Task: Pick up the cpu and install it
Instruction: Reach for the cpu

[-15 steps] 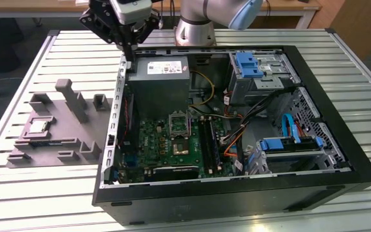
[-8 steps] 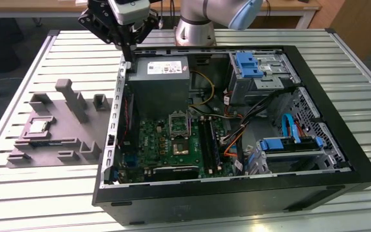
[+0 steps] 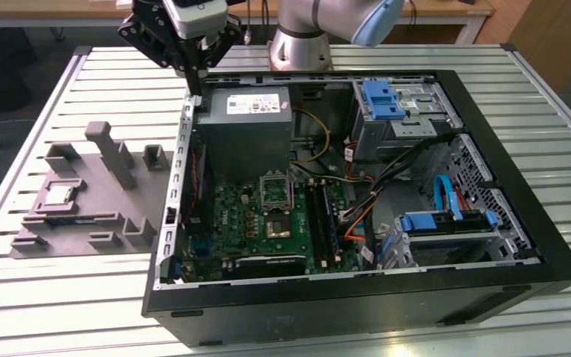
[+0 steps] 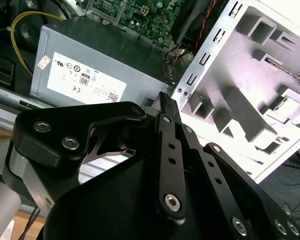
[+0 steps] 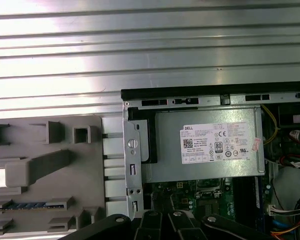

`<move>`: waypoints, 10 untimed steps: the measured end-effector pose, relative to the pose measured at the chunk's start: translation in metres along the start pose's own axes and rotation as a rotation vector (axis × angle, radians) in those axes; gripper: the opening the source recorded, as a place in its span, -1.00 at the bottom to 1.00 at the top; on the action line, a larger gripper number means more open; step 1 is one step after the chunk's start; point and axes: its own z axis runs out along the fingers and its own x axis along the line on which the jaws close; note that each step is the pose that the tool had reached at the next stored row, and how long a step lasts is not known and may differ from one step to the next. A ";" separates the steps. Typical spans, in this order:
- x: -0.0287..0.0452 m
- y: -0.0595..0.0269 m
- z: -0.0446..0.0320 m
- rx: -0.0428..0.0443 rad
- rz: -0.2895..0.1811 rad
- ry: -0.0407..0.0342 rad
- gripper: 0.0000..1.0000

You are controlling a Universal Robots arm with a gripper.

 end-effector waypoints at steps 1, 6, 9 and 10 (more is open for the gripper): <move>0.0004 0.0000 0.0000 0.0000 0.000 0.0000 -0.79; 0.0020 -0.0002 0.0003 0.0000 0.000 0.0000 -0.79; 0.0031 -0.0002 0.0005 -0.0001 0.000 0.0000 -0.79; 0.0034 -0.0003 0.0005 0.0000 0.000 0.0000 -0.79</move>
